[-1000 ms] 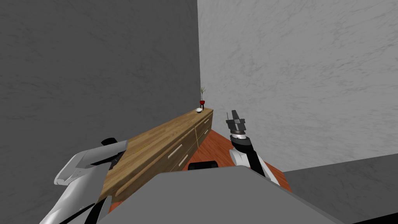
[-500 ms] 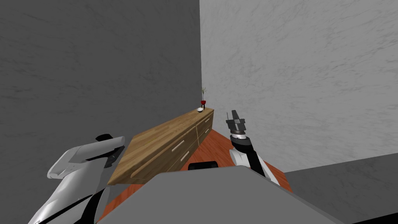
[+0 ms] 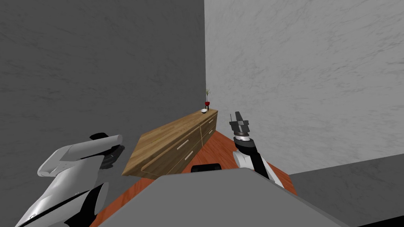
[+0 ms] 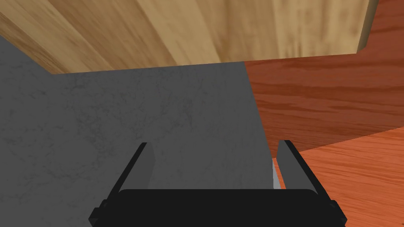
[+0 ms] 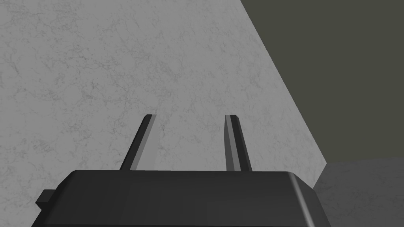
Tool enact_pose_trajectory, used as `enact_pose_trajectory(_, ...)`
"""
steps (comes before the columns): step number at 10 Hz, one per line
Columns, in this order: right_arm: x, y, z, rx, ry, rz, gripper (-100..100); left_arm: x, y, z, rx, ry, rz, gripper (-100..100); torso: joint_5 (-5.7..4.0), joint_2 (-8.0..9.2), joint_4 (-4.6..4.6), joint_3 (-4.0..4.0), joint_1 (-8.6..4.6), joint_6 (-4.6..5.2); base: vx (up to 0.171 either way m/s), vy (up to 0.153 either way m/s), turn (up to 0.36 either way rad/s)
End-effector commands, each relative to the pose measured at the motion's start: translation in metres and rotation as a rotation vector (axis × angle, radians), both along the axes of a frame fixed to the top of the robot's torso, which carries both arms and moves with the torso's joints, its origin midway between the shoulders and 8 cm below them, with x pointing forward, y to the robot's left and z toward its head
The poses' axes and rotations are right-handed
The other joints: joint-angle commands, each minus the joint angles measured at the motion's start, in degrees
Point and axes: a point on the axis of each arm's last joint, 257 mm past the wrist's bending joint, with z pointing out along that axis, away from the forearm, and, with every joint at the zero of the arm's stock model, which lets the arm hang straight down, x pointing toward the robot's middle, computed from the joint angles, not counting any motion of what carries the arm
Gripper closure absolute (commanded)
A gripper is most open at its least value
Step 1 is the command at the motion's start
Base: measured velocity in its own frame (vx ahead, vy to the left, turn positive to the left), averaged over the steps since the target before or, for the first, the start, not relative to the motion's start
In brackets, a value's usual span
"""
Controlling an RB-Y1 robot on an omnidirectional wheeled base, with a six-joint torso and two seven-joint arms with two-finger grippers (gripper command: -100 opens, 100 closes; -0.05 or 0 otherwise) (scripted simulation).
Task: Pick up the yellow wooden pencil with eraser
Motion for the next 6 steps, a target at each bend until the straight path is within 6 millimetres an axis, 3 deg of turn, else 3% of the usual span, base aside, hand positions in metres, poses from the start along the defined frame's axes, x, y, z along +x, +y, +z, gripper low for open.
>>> enact_pose_trajectory(1,0.000,0.000,0.000,0.000,0.000,0.000,0,-0.001,0.000,0.001,-0.035,-0.004,0.019,-100,0.00,0.00,0.00,0.00,0.00,0.00,-0.030,0.015,0.007)
enact_pose_trajectory(6,0.000,0.000,0.000,0.000,0.000,0.000,0,-0.013,-0.001,-0.006,-0.158,-0.020,0.099,-100,0.00,-0.31,-0.07,-0.18,-0.01,0.03,0.015,0.014,-0.046)
